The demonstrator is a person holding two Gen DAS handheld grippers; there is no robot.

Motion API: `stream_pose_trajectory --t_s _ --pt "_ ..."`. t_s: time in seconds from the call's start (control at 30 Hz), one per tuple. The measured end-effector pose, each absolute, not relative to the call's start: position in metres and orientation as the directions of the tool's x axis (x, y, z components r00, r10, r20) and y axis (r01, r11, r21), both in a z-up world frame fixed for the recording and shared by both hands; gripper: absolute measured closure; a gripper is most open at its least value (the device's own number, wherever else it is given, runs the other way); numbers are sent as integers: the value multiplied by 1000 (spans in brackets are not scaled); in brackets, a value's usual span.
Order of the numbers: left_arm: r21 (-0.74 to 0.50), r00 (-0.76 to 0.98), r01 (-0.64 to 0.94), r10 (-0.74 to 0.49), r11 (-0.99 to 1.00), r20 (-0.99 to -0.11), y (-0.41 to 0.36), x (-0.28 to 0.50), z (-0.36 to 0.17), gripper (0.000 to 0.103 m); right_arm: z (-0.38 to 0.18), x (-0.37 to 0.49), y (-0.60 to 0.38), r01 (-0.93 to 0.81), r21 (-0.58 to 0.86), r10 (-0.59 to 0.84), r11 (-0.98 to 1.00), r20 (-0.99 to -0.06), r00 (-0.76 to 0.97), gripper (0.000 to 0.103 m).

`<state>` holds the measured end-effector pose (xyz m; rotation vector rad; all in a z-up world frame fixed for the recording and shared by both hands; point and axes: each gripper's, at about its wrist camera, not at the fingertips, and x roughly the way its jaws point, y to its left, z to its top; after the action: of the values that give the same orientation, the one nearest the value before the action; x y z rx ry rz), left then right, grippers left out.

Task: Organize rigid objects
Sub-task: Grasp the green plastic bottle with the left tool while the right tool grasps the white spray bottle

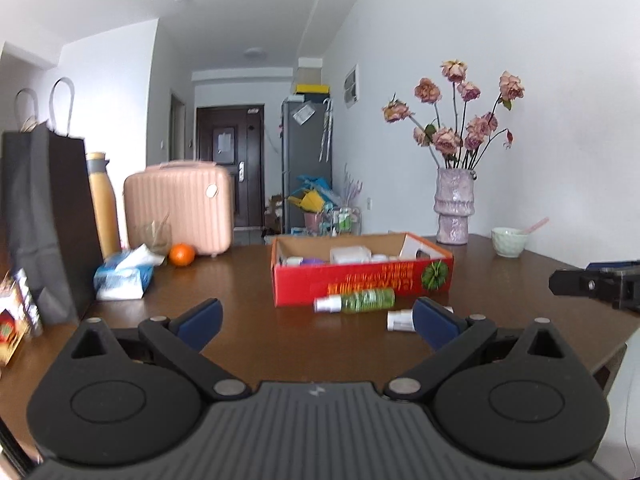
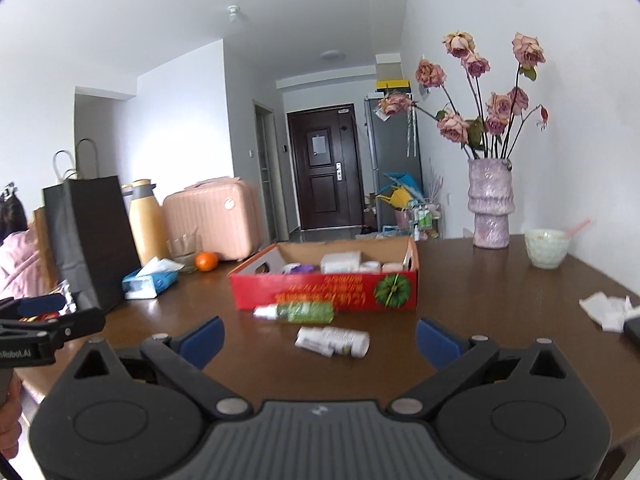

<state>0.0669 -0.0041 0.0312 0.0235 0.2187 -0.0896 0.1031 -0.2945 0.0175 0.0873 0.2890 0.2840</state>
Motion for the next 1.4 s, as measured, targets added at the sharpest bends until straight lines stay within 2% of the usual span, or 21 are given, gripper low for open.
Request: stream_pose_trajectory --t_s 0.17,0.5,0.8,0.9,1.0,1.1,1.3,1.33,1.4 --pt "18 973 81 -75 997 -220 -5 67 30 0 3 99 -296 -266 162 304 950 -304 903 1" --pt "-26 958 81 -85 996 -275 1 88 19 0 1 119 -291 -232 159 271 960 -303 914 1" --pt "-27 917 114 -116 993 -381 -2 154 0 0 -14 180 -285 -199 114 229 973 -409 883 3" --pt "-20 887 176 -167 984 -430 -4 186 -6 0 -19 215 -281 -184 65 192 981 -484 854 6" --pt "-39 856 247 -237 968 -460 -4 219 -7 0 -24 249 -280 -210 70 215 975 -533 819 11" --pt "-78 795 377 -365 923 -484 -3 260 -5 0 -28 286 -275 -231 51 218 972 -572 791 17" --pt "-90 668 555 -508 827 -543 -22 348 -4 16 -38 344 -255 -317 21 261 948 -619 741 19" --pt "-102 638 585 -534 804 -554 -26 363 -5 20 -40 351 -253 -324 21 265 946 -627 733 22" --pt "-86 609 615 -541 784 -579 -36 391 -9 27 -44 360 -255 -327 47 279 944 -645 712 35"
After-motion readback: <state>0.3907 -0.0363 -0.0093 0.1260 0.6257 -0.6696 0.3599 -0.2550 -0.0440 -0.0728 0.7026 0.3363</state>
